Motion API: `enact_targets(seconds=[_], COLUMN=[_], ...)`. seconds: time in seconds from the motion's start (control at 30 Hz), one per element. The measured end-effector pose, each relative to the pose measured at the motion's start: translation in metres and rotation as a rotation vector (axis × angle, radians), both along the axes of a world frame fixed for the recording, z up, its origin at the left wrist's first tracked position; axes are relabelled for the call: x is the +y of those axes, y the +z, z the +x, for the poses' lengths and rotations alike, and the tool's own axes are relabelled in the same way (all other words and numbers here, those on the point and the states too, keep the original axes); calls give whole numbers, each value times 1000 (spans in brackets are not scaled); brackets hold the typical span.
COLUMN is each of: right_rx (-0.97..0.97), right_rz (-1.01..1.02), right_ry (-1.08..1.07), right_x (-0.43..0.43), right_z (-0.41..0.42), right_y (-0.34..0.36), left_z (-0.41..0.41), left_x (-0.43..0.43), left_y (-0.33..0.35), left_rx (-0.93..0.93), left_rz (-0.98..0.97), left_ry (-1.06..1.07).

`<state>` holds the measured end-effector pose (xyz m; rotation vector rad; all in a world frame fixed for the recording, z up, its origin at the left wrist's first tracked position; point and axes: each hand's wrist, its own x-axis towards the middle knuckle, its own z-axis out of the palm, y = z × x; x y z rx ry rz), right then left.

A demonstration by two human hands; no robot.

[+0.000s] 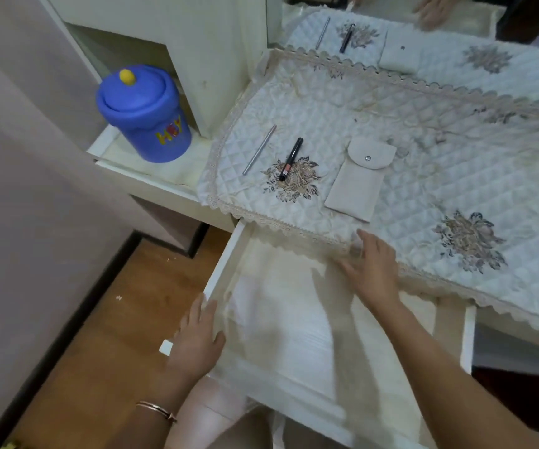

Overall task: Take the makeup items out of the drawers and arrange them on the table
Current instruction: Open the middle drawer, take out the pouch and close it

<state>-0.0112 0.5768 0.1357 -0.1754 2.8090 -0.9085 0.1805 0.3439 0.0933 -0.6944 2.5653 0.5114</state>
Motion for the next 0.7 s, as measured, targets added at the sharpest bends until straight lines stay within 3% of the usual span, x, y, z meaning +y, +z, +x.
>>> enact_targets(seconds=[0.17,0.3,0.43,0.7], right_rx=[-260,-208,-55,-121], right_rz=[81,106,144,146], right_ry=[4,-92,-96,-235], right_x=[49,80,85,81], right_z=[164,240,264,247], right_y=[-30,-45,-46,-50], left_z=[40,52,44,32], left_x=[4,-1,-6,-5], left_y=[-20,-24,-17,-15], left_rx=[143,120,60,69], left_rz=[81,177,223,260], left_ry=[-314,-413,-427,-418])
